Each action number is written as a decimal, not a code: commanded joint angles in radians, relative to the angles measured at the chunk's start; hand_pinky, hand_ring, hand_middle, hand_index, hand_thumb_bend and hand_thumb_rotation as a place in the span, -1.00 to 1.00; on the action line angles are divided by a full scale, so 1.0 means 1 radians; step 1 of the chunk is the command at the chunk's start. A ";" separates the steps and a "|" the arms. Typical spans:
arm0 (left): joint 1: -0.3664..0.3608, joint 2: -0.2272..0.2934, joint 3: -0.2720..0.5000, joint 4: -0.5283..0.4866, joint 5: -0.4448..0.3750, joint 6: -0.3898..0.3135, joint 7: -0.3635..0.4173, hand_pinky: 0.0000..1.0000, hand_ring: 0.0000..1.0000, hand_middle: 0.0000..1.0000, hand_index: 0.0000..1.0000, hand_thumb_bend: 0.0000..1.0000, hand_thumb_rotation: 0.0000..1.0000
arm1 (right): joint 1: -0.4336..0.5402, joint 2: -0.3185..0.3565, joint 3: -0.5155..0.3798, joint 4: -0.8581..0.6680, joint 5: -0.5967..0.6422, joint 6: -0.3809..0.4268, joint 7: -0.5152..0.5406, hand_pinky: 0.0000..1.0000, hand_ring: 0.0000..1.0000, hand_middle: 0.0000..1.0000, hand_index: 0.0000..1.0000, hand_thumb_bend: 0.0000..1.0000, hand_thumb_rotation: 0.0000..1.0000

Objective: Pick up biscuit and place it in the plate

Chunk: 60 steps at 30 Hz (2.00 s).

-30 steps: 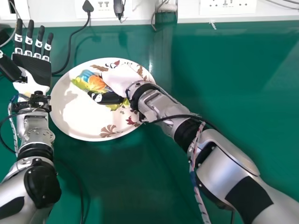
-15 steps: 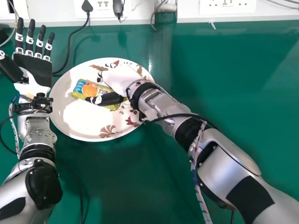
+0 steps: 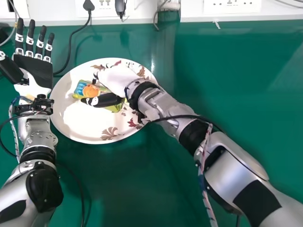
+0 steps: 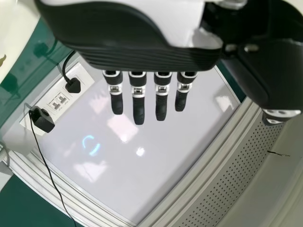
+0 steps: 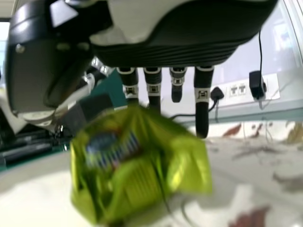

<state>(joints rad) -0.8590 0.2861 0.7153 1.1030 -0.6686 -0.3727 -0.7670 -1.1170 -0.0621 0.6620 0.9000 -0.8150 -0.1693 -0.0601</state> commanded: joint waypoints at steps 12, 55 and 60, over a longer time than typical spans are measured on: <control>0.011 0.002 -0.019 0.005 0.010 -0.002 0.011 0.77 0.77 0.88 0.98 0.65 0.13 | 0.079 -0.067 -0.095 -0.211 0.099 0.007 0.136 0.07 0.51 0.61 0.54 0.72 0.43; 0.015 0.012 -0.026 0.003 0.008 0.025 0.026 0.37 0.65 0.82 0.97 0.60 0.31 | 0.117 -0.155 -0.445 -0.291 0.541 -0.099 0.336 0.07 0.48 0.56 0.52 0.72 0.36; 0.014 0.013 -0.023 0.004 0.002 0.036 0.024 0.32 0.62 0.78 0.96 0.61 0.30 | 0.130 -0.165 -0.498 -0.304 0.615 -0.098 0.386 0.07 0.47 0.55 0.52 0.70 0.36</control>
<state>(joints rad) -0.8536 0.2876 0.6974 1.1052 -0.6693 -0.3403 -0.7415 -1.0057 -0.2123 0.1844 0.6118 -0.2285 -0.2639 0.3125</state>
